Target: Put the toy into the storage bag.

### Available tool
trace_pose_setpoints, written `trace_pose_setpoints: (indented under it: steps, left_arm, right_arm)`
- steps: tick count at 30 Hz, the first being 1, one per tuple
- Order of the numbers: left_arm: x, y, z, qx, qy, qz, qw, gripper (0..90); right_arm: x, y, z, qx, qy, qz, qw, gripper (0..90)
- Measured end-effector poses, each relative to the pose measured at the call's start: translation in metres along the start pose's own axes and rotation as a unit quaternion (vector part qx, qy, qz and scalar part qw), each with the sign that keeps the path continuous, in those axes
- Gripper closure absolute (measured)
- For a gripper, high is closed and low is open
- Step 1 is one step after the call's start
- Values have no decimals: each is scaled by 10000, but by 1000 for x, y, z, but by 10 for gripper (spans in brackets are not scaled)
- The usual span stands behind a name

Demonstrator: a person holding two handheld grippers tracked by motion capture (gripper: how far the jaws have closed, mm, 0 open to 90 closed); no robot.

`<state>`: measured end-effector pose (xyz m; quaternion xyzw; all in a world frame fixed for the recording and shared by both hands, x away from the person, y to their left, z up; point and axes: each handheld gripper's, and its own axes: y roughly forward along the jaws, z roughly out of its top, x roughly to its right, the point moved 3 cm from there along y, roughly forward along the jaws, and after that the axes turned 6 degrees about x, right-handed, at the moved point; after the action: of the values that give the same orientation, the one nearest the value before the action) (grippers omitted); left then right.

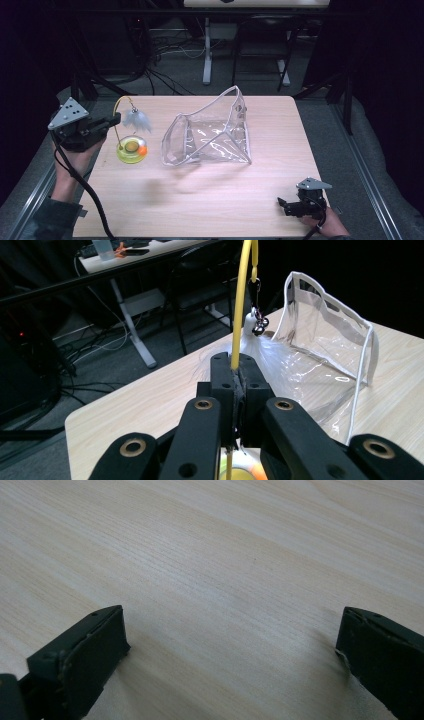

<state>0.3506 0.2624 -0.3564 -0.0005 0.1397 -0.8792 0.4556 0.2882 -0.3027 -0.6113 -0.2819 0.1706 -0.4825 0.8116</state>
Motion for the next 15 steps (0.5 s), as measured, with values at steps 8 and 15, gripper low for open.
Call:
trace_pose_setpoints:
  steps: [8, 15]
  left_arm:
    - [2, 8, 10, 37, 75, -68, 9999, 884]
    - [4, 14, 21, 95, 132, -101, 9998, 884]
  right_arm:
    - [0, 0, 0, -2, 0, 1, 10000, 0]
    - [0, 0, 0, -1, -2, 2, 10000, 0]
